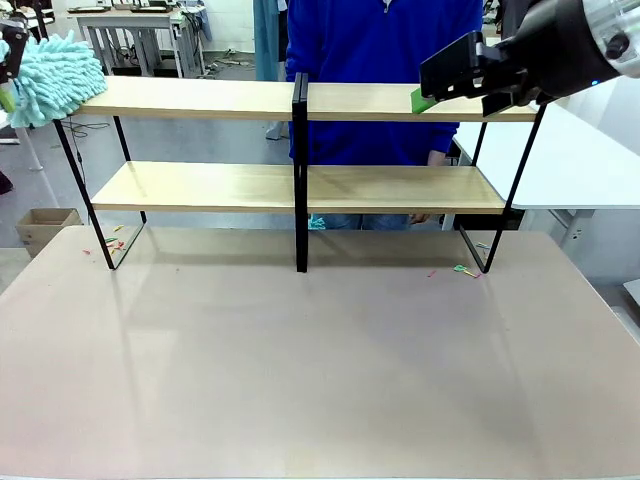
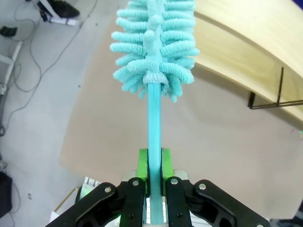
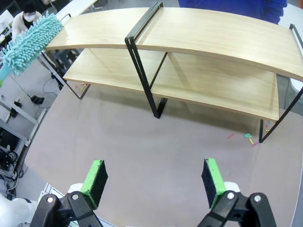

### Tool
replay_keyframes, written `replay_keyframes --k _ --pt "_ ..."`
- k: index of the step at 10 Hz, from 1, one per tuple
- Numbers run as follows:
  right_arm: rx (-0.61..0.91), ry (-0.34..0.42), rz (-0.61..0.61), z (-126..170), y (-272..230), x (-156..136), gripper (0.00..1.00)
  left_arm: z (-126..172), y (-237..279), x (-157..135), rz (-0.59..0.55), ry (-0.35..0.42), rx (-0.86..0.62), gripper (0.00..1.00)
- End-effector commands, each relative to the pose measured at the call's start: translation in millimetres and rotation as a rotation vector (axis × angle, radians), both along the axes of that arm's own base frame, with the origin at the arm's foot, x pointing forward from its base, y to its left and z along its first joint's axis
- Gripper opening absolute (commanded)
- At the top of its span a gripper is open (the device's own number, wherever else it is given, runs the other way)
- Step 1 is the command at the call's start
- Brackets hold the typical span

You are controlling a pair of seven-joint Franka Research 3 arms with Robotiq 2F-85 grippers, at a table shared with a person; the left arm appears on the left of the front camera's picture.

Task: Clean the shelves.
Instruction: Clean another randomly selected level of the Shelf with the Duster.

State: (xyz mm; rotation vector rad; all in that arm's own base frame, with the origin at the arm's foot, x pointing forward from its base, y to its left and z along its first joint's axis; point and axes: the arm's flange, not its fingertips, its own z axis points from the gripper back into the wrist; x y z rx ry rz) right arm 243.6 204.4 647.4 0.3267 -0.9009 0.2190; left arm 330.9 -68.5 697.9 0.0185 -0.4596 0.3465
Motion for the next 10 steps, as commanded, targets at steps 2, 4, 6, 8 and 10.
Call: replay_keyframes --k 2,4,6,8,10 --pt "0.007 0.001 0.002 -0.3 -0.3 1.1 1.0 -3.2 -1.8 -10.0 -0.022 -0.022 0.065 0.13" --pt "0.007 0.001 0.002 -0.3 -0.3 1.1 1.0 -0.2 -0.2 -14.0 -0.135 -0.048 0.047 0.13" --pt "0.007 0.001 0.002 -0.3 -0.3 1.1 1.0 7.4 10.8 -23.1 -0.324 -0.127 -0.04 0.13" --pt "0.007 0.001 0.002 -0.3 -0.3 1.1 1.0 12.4 21.2 -32.5 -0.443 -0.115 -0.081 0.13" --pt "0.007 0.001 0.002 -0.3 -0.3 1.1 1.0 16.5 33.1 -43.4 -0.561 -0.108 -0.104 0.13"
